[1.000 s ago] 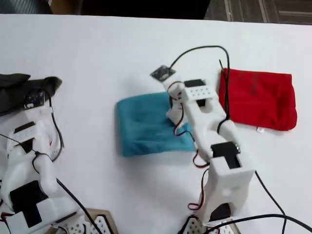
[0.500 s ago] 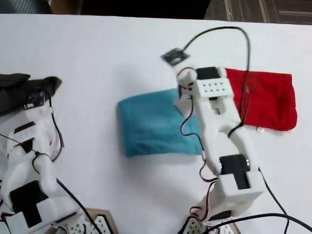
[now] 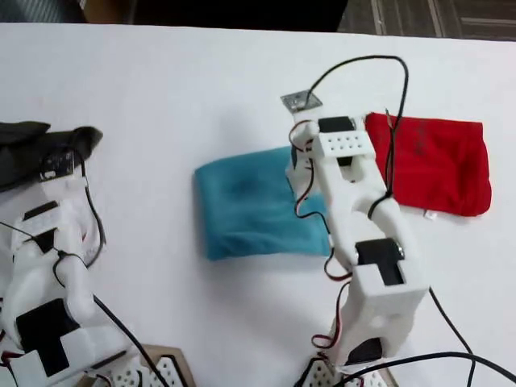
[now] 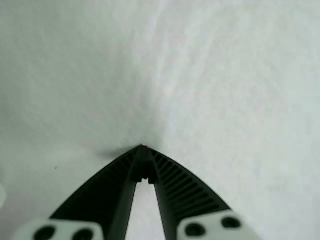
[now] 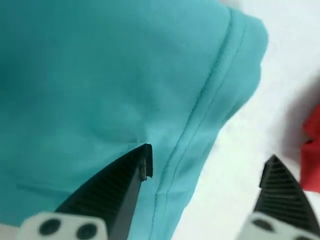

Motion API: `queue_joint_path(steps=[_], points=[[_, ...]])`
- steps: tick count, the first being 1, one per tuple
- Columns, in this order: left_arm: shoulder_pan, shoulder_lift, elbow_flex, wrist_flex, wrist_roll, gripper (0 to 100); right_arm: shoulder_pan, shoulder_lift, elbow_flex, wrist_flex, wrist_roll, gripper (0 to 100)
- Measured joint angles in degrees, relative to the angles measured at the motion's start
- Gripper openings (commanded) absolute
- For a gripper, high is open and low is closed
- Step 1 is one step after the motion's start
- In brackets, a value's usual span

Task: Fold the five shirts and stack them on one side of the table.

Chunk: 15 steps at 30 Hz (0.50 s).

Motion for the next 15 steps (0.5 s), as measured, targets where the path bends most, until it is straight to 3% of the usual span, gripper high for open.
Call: queue_joint_path(steps=[8,15], points=[[0.00,0.00,0.00,0.00,0.00,3,-0.70,9.14,-3.96,0.35,-1.49,29.6],[0.00,0.00,0.00,0.00,0.00,3,-1.58,18.29,-17.05,11.52,-1.85,28.6]])
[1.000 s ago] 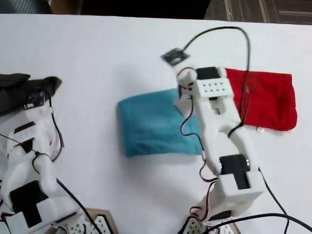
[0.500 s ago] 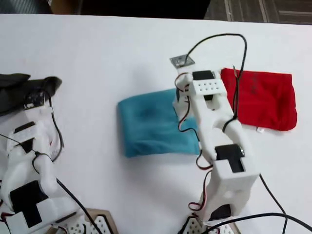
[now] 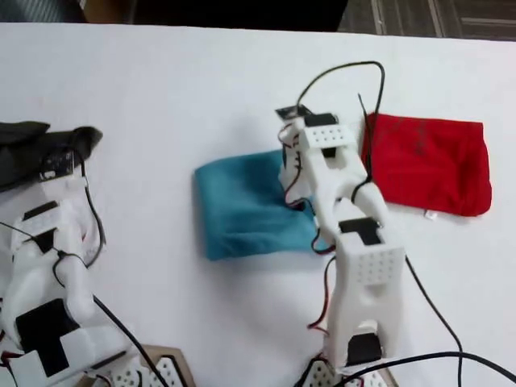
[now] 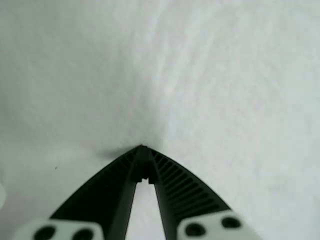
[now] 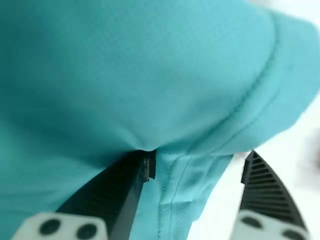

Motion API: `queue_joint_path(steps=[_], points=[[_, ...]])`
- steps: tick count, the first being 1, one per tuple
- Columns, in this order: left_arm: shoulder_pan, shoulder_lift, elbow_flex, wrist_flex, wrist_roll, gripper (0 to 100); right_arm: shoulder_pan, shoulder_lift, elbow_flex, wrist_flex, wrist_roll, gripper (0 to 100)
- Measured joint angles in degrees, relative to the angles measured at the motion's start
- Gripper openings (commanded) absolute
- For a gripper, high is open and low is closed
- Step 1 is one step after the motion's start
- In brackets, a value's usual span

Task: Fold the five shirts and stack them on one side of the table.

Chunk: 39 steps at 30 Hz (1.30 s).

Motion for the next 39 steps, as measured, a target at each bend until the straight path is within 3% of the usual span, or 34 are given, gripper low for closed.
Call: queue_joint_path(steps=[6,12,28,39], points=[[0.00,0.00,0.00,0.00,0.00,3,0.00,8.62,-12.40,9.14,1.76,27.0],[0.00,0.00,0.00,-0.18,0.00,3,-0.09,10.81,-16.26,10.64,2.90,1.7],[0.00,0.00,0.00,-0.18,0.00,3,2.64,9.58,-17.49,10.73,3.52,2.0],[0.00,0.00,0.00,-0.18,0.00,3,12.22,-10.02,-17.41,10.55,16.00,2.0]])
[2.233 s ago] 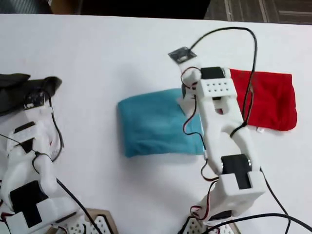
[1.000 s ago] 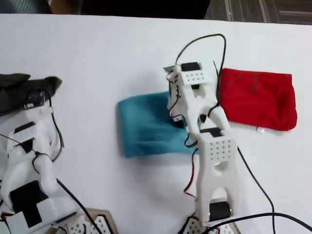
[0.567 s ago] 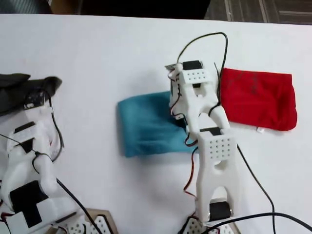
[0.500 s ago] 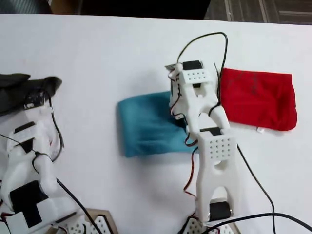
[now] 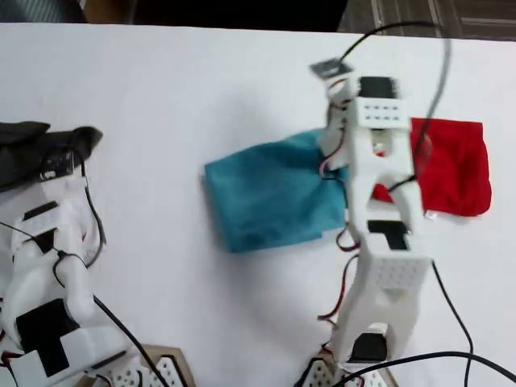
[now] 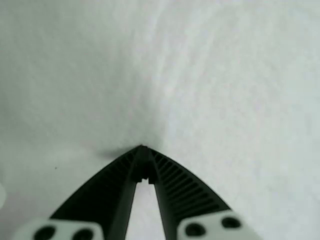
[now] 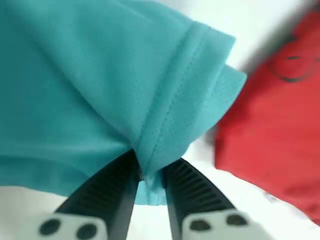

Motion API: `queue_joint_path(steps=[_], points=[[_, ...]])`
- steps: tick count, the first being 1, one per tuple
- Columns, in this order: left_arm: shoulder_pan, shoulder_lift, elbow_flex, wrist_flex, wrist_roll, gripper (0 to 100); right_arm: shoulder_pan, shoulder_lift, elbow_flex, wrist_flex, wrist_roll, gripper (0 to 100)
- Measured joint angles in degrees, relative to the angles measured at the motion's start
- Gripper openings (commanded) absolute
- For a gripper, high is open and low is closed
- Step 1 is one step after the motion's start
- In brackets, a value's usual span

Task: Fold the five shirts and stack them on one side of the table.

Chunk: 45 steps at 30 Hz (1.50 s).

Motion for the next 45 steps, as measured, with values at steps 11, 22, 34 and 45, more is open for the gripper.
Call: queue_joint_path(steps=[11,22,34,45], points=[[0.00,0.00,0.00,0.00,0.00,3,3.69,-3.52,6.33,0.00,1.67,2.0],[0.00,0.00,0.00,0.00,0.00,3,-6.33,-1.67,7.56,-1.67,0.35,12.0],[9.14,-0.26,-8.79,8.00,-0.35,3,-4.57,-12.31,7.56,-0.44,-1.49,31.8],[35.60,-0.26,-34.02,26.20,0.35,23,9.93,-27.69,21.01,-0.09,-1.32,31.8]])
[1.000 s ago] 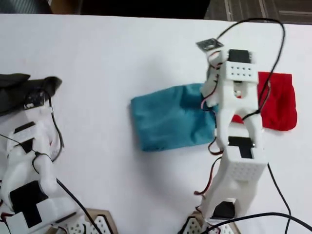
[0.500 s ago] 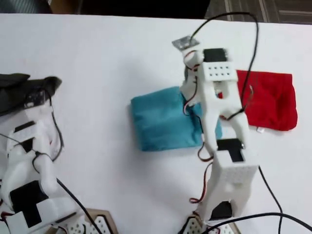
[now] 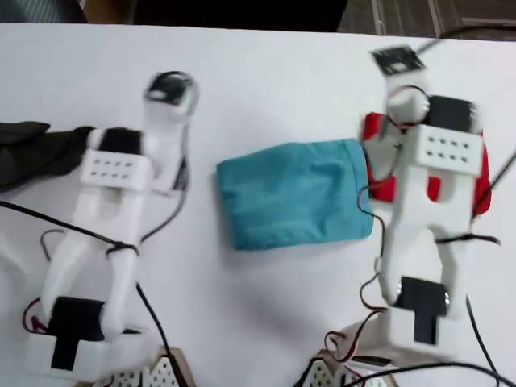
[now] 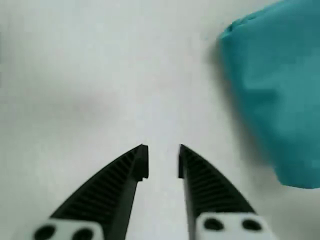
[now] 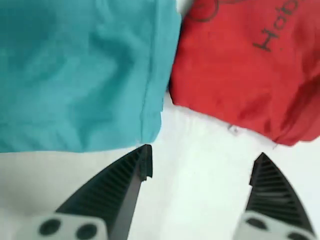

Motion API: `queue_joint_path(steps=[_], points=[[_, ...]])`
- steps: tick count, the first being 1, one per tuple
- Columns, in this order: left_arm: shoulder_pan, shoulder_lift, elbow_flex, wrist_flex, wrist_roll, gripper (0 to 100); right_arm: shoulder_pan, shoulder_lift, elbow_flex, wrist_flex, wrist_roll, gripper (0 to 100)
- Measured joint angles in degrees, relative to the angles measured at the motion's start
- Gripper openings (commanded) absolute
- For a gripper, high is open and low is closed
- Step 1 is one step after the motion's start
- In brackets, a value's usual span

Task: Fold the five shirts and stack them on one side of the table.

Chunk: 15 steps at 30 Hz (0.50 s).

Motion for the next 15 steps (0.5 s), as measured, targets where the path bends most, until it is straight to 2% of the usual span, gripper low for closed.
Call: queue_joint_path(steps=[8,15], points=[[9.05,4.40,-1.05,-5.98,7.38,23,8.79,-9.49,19.78,-5.63,0.00,29.5],[14.15,15.82,-4.48,-6.86,8.18,23,11.52,-20.66,39.91,-17.23,0.00,29.4]])
